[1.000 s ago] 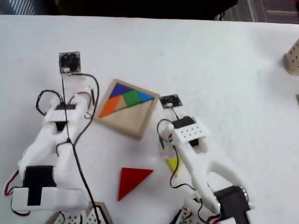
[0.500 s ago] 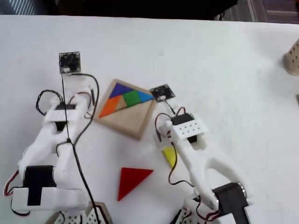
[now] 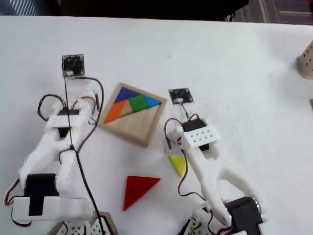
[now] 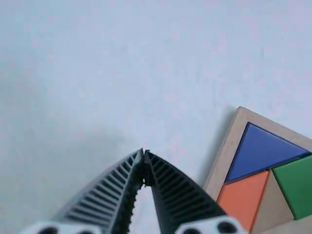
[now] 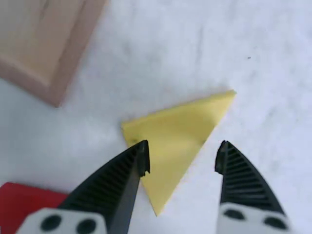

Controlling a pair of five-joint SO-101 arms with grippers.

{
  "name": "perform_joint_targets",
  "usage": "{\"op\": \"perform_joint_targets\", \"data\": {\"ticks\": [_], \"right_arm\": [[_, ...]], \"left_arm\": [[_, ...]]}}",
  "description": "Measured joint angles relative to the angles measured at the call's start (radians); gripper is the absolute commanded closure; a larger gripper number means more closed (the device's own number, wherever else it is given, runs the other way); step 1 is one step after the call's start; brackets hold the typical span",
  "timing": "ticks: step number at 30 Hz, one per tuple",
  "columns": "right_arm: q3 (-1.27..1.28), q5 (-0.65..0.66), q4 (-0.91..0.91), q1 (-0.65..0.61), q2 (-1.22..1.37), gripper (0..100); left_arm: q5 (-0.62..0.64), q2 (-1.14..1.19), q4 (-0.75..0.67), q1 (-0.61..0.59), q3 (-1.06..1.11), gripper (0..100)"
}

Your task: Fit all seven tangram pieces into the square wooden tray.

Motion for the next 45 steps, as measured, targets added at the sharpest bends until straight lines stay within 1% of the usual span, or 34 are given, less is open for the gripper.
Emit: {"op": "perform_joint_targets", "data": {"ticks": [2,3,6,8,10,19,26,29,38,43,45], "right_arm": [[0.003,-0.023,-0.006,-0.046,0.0,75.4],[0.005,-0.058,-0.014,-0.061,0.0,72.5],[0.006,-0.224,-0.046,-0.083,0.0,63.5],[0.012,-0.308,-0.054,-0.092,0.0,62.2],[0.028,-0.334,-0.064,-0.104,0.0,63.0],[0.064,-0.308,-0.153,-0.109,-0.002,69.3],[0.068,-0.305,-0.158,-0.109,0.0,69.0],[0.068,-0.278,-0.158,-0.107,0.038,69.0],[-0.091,-0.259,-0.044,-0.092,0.245,69.3],[-0.126,-0.253,-0.015,-0.083,0.265,69.3],[-0.129,-0.232,-0.014,-0.063,0.265,69.3]], "left_arm": [[0.0,0.0,0.0,0.0,0.0,97],[0.0,0.0,0.0,0.0,0.0,97],[0.0,0.0,0.0,0.0,0.0,97],[0.0,0.0,0.0,0.0,0.0,97],[0.0,0.0,0.0,0.0,0.0,97],[0.0,0.0,0.0,0.0,0.0,97],[0.0,0.0,0.0,0.0,0.0,97],[0.0,0.0,0.0,0.0,0.0,97],[0.0,0.0,0.0,0.0,0.0,97],[0.0,0.0,0.0,0.0,0.0,97],[0.0,0.0,0.0,0.0,0.0,97]]}}
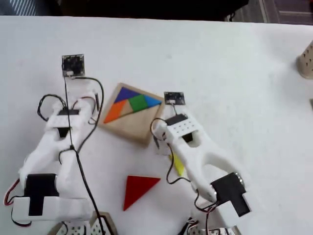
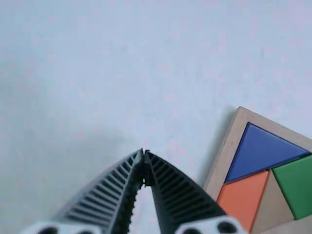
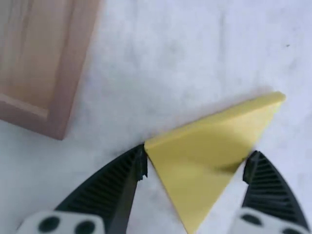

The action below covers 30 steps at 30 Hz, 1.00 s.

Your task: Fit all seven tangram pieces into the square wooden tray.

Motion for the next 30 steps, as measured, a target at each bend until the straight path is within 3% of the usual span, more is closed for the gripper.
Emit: {"op": "perform_joint_targets", "data": {"ticks": [8,12,16,20,25,30], "right_arm": [[-0.071,0.241,0.015,0.209,0.017,69.3],[-0.071,0.41,0.021,0.23,0.017,69.3],[-0.071,0.474,0.021,0.23,0.017,69.3],[-0.071,0.592,-0.003,0.164,0.017,69.3],[-0.071,0.861,-0.017,0.002,0.017,69.3],[-0.071,0.982,0.009,-0.02,0.017,69.3]], "left_arm": [[0.0,0.0,0.0,0.0,0.0,97],[0.0,0.0,0.0,0.0,0.0,97],[0.0,0.0,0.0,0.0,0.0,97],[0.0,0.0,0.0,0.0,0.0,97],[0.0,0.0,0.0,0.0,0.0,97],[0.0,0.0,0.0,0.0,0.0,97]]}}
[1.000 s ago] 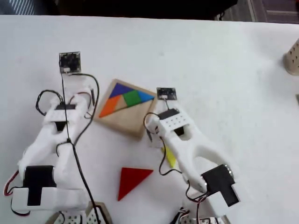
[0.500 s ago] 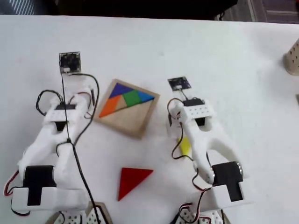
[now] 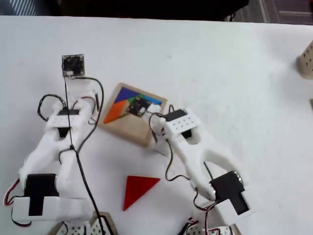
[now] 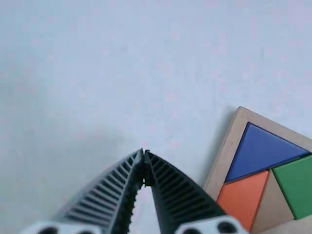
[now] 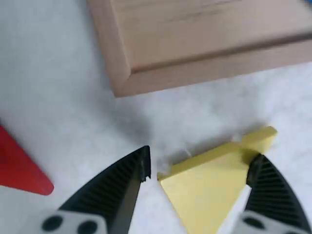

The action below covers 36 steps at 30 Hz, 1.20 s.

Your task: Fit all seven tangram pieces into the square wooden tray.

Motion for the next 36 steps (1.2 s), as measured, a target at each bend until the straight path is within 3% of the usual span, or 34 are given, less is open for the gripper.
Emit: {"op": "perform_joint_targets", "data": {"ticks": [9,15,20,25,30,36], "right_arm": [[0.051,-0.058,0.17,0.018,-0.163,69.3],[0.239,-0.153,0.037,0.075,-0.423,69.2],[0.302,-0.201,-0.037,0.061,-0.471,69.1],[0.298,-0.204,-0.044,0.035,-0.431,68.9],[0.192,-0.287,-0.044,0.048,-0.232,61.2],[0.058,-0.304,-0.018,0.048,-0.038,61.2]], "left_arm": [[0.0,0.0,0.0,0.0,0.0,97],[0.0,0.0,0.0,0.0,0.0,97],[0.0,0.0,0.0,0.0,0.0,97],[0.0,0.0,0.0,0.0,0.0,97],[0.0,0.0,0.0,0.0,0.0,97],[0.0,0.0,0.0,0.0,0.0,97]]}}
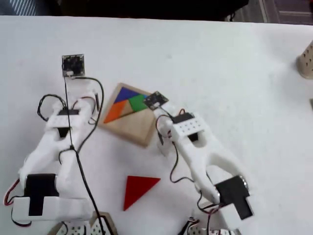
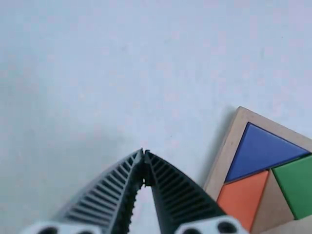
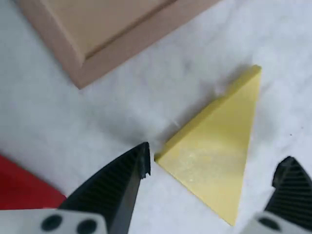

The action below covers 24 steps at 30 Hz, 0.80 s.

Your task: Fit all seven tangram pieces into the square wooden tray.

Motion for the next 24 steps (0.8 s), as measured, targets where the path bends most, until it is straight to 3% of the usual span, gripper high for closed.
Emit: {"op": "perform_joint_targets", "data": {"ticks": [3,9,14,24], "right_arm": [[-0.034,0.0,0.02,-0.003,0.041,63.5],[-0.055,0.0,0.021,0.014,0.058,78.3],[-0.071,0.0,0.021,0.075,0.058,74.8],[-0.071,0.0,0.021,0.077,0.058,73.1]], "left_arm": [[0.0,0.0,0.0,0.0,0.0,97],[0.0,0.0,0.0,0.0,0.0,97],[-0.005,0.0,0.0,0.0,0.0,97],[-0.005,0.0,0.0,0.0,0.0,97]]}}
